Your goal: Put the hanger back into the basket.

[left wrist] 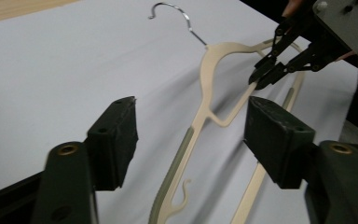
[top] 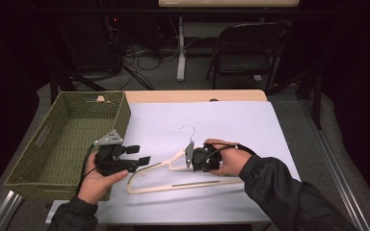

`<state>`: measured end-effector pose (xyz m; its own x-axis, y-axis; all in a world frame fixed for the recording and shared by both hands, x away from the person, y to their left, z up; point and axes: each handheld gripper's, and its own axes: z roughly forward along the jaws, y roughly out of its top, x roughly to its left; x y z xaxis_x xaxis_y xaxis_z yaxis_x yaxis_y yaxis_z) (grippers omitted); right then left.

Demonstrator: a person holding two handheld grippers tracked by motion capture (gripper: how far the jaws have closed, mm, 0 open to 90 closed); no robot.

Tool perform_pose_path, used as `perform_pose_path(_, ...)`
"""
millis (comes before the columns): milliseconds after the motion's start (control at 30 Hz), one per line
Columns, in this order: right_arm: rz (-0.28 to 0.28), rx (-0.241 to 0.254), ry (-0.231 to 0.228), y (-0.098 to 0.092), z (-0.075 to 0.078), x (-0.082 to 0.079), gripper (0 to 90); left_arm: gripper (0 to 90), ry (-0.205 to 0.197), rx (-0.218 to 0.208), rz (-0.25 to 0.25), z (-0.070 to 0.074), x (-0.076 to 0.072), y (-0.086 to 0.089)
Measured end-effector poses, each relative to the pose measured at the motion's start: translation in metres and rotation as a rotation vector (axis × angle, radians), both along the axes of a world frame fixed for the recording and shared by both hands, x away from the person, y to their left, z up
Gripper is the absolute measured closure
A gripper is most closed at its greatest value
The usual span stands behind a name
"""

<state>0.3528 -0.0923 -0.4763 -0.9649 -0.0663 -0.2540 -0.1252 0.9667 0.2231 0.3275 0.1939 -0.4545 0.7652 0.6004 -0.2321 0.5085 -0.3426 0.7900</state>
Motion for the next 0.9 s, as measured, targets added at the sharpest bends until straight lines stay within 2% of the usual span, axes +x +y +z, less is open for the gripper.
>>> perform_pose_path(67,0.009,-0.002,-0.004,0.001,0.000,-0.002,85.3,36.2,0.010,0.001,-0.016,-0.002,0.003,-0.005)
perform_pose_path(133,0.012,-0.002,-0.006,0.002,0.000,-0.002,85.3,36.2,0.039,0.016,-0.042,-0.006,0.008,-0.014)
perform_pose_path(333,0.016,-0.005,-0.011,0.006,0.000,-0.004,85.3,36.7,0.113,0.093,-0.108,-0.023,0.021,-0.037)
perform_pose_path(467,0.028,-0.011,-0.016,0.008,-0.001,-0.004,85.2,38.7,0.145,0.102,-0.123,-0.031,0.026,-0.045)
perform_pose_path(500,0.036,-0.024,-0.016,0.009,0.000,-0.004,85.2,38.7,0.157,0.093,-0.129,-0.032,0.028,-0.047)
perform_pose_path(533,0.042,-0.015,-0.021,0.009,-0.001,-0.004,85.3,38.7,0.167,0.092,-0.137,-0.034,0.029,-0.048)
perform_pose_path(767,0.048,-0.033,-0.025,0.011,-0.002,-0.005,85.2,38.8,0.207,0.118,-0.167,-0.043,0.035,-0.061)
perform_pose_path(867,0.050,-0.023,-0.037,0.011,-0.003,-0.005,85.2,38.7,0.226,0.121,-0.191,-0.047,0.036,-0.065)
perform_pose_path(900,0.051,-0.023,-0.038,0.012,-0.002,-0.005,85.3,38.7,0.224,0.137,-0.188,-0.048,0.036,-0.067)
